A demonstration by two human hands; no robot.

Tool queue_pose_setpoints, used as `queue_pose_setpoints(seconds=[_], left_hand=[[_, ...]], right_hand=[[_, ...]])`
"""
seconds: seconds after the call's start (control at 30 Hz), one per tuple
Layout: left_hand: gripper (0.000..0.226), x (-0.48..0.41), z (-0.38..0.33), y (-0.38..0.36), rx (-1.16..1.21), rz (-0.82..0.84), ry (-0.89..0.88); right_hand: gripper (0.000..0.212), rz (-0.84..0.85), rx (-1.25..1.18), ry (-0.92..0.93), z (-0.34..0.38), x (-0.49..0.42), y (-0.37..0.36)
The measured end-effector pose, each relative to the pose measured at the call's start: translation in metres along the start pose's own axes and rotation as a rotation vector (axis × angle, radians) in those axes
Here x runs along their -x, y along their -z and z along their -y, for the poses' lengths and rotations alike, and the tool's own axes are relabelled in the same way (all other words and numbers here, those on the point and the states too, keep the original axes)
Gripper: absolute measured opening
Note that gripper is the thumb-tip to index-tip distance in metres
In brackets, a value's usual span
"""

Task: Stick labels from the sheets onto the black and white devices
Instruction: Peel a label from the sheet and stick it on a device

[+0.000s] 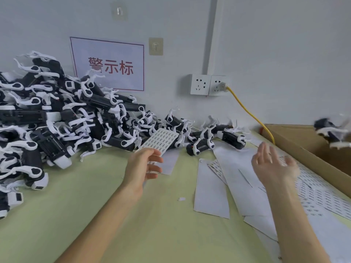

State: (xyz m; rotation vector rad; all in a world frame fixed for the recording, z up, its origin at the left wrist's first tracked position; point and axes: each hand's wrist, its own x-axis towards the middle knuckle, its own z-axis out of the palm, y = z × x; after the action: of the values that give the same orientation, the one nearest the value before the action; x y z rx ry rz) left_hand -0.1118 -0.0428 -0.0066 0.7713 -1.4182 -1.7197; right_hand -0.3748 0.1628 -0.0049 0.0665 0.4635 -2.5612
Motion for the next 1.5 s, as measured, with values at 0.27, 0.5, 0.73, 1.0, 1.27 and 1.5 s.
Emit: queue_pose_setpoints(seconds=[0.27, 0.5, 0.73, 1.0, 1.27, 1.5], left_hand=[[0.020, -0.008, 0.003, 0.005, -0.017, -0.127, -0.071], [0.017, -0.029, 0.012, 0.023, -0.028, -0.446, -0.124], [0.068, -0.044, 0.022, 0.047, -0.493, -0.306, -0.352], [0.065, -0.058, 0.033, 0.055, -0.571, -0.059, -0.326], [0.022, -0.063, 0.035, 0.059, -0.676, -0.472, -0.396], [0.018, -0.051, 0.020, 0.059, -0.466, -0.679, -0.647]], right_hand=[[0.028, -0.007, 0.591, -0.012, -0.035, 0.008, -0.017], [0.023, 0.151, 1.360, 0.298, -0.064, 0.014, -0.017], [0.024, 0.266, 1.505, 0.384, -0.076, 0.013, -0.013], [0.025, 0.318, 1.478, 0.373, -0.075, 0.011, -0.013], [0.026, 0.368, 1.499, 0.366, -0.077, 0.011, -0.011], [0.027, 0.383, 1.500, 0.375, -0.078, 0.013, -0.012]])
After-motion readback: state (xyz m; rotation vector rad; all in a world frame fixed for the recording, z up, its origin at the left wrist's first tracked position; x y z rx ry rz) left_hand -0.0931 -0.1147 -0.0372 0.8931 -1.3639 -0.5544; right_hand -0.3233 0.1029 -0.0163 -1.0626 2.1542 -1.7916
